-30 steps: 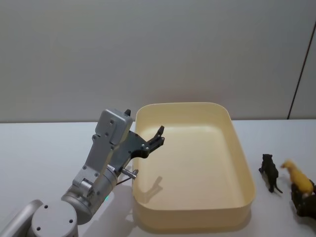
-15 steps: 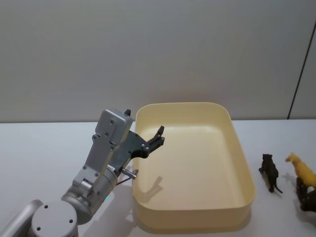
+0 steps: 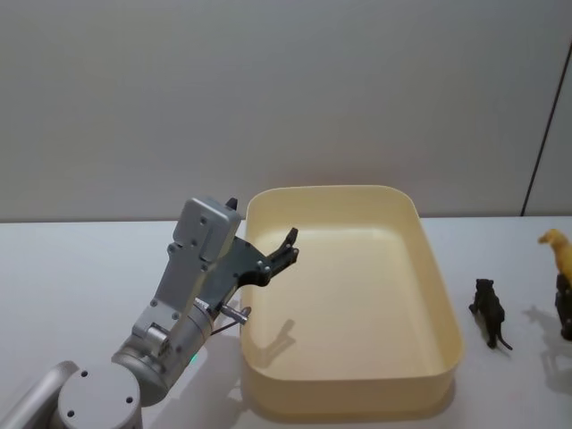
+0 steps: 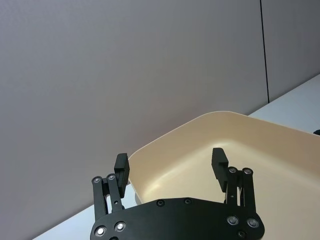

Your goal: Pick up the toy alternately with two hands and place it into the central storage box.

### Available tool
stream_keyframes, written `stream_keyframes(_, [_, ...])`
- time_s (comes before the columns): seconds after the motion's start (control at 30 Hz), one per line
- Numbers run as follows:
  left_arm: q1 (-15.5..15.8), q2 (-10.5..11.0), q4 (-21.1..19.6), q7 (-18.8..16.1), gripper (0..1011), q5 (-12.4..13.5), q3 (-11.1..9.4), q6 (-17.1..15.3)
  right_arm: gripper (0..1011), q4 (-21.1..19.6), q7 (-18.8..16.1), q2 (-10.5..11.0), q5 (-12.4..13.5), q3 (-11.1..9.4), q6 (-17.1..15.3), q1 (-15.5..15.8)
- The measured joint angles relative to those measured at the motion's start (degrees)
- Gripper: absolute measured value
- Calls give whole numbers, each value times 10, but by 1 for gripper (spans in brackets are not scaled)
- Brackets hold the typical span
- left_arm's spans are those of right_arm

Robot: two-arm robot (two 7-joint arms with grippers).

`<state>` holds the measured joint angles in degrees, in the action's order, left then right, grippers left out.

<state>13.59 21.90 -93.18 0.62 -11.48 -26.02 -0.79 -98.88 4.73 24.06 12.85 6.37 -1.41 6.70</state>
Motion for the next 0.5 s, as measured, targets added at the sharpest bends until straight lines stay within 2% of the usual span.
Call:
stream_keyframes(0.23, [0,0,0,0,1001,0,0,0,322,-17,-28,0,4,-3,18,-8])
stream_keyframes(0.5, [0,0,0,0,1001,0,0,0,322,-26,-72,-6,10,2,18,-22])
